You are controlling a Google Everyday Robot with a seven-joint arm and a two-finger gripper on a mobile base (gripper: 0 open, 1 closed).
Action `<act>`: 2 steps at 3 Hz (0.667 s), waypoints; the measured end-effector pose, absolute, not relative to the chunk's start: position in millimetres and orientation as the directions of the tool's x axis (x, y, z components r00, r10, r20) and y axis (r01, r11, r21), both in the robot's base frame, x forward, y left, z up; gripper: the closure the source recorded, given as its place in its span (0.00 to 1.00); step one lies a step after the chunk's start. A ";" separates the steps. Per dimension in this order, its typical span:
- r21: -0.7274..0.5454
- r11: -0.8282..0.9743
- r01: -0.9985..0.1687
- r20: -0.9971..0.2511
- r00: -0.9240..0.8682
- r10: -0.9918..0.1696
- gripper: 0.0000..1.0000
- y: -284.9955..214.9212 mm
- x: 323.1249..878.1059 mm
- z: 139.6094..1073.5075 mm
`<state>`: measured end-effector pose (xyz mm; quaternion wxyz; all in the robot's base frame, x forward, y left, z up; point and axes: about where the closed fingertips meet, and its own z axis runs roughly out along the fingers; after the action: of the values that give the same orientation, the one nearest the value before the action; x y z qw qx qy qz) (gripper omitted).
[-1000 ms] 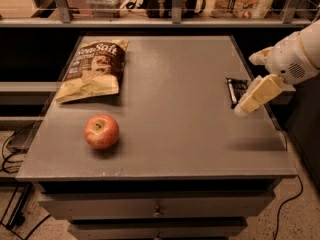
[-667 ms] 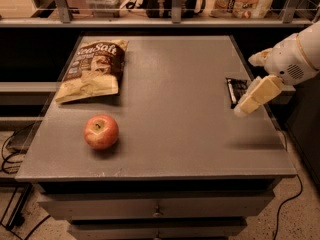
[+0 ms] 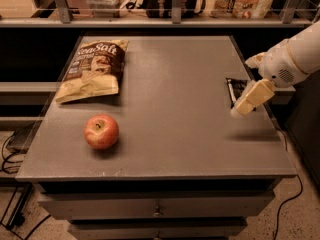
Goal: Move rxbar chocolate near brown chip bag
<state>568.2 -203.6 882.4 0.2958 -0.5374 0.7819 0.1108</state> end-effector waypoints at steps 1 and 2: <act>-0.166 0.347 -0.923 -0.571 -0.197 -0.797 0.00 -205.3 585.9 872.2; -0.129 0.297 -0.946 -0.578 -0.172 -0.798 0.00 -205.2 599.9 855.2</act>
Offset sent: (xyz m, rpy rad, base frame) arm 0.0476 -0.0071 -0.0509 0.0315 0.0783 0.1799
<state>599.9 -205.2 855.2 0.2827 -0.5780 0.7542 0.1310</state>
